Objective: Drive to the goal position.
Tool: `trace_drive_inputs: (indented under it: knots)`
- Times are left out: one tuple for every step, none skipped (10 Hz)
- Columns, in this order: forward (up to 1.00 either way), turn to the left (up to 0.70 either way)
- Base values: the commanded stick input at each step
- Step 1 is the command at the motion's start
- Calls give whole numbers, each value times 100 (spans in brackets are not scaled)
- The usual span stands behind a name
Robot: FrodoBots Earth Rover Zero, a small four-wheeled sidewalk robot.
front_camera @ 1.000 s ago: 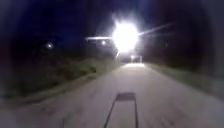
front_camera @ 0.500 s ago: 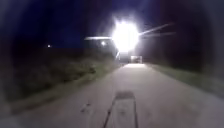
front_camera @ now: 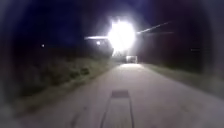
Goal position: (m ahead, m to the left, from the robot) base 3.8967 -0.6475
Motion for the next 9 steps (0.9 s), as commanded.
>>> trace_drive_inputs:
  knots:
    - [100,-19]
    - [100,-7]
    - [100,0]
    - [100,0]
    - [100,0]
    - [100,0]
    - [100,-2]
    - [100,-10]
    - [100,-17]
